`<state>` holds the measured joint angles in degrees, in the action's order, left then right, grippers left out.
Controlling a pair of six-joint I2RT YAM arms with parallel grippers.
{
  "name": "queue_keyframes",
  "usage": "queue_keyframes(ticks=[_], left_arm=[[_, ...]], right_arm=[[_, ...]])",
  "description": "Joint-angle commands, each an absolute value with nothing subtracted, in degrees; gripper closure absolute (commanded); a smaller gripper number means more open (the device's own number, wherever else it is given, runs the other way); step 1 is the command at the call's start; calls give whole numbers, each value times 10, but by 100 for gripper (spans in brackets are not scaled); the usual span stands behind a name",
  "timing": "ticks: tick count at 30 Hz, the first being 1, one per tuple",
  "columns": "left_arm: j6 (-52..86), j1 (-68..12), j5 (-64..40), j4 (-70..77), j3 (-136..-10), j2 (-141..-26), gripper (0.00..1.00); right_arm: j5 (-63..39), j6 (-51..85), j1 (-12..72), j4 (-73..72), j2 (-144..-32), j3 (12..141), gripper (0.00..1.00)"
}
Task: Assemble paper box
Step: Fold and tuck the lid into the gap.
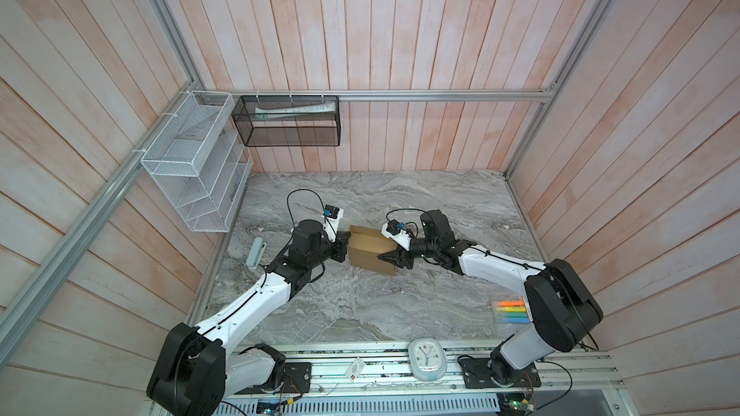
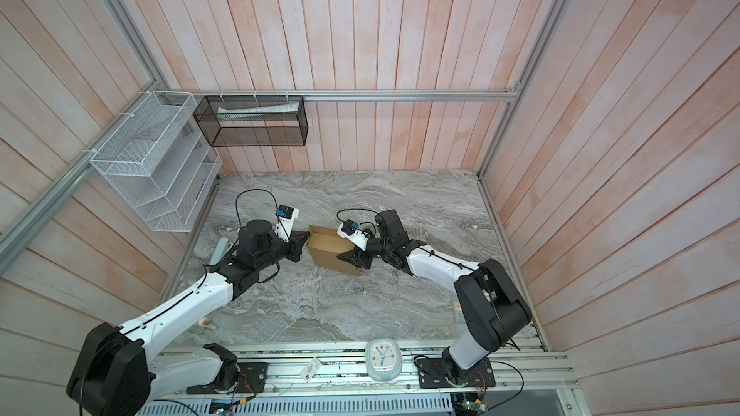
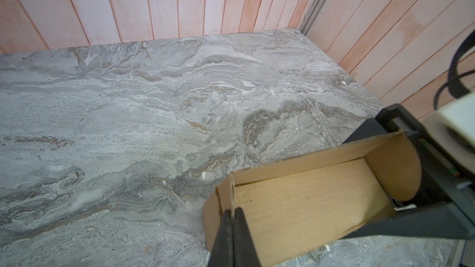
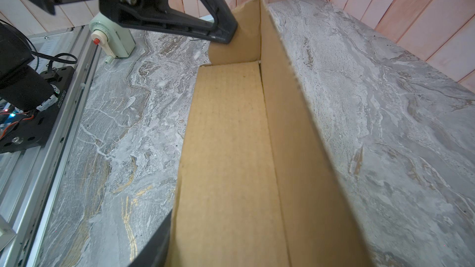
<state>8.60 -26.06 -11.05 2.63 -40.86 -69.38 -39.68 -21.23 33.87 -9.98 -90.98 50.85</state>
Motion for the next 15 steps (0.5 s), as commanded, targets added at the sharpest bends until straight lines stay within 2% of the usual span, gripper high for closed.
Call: queue_keyframes(ticks=[1,9,15], left_arm=[[81,-265,-91,-5,-381,-696,100],[83,-268,-85,0,-377,-697,100],[85,-270,-84,4,-376,-700,100]], right_arm=[[-433,-217,340,-91,-918,524,70],[-425,-210,339,-117,-905,507,55],[-409,-209,338,-136,-891,498,48]])
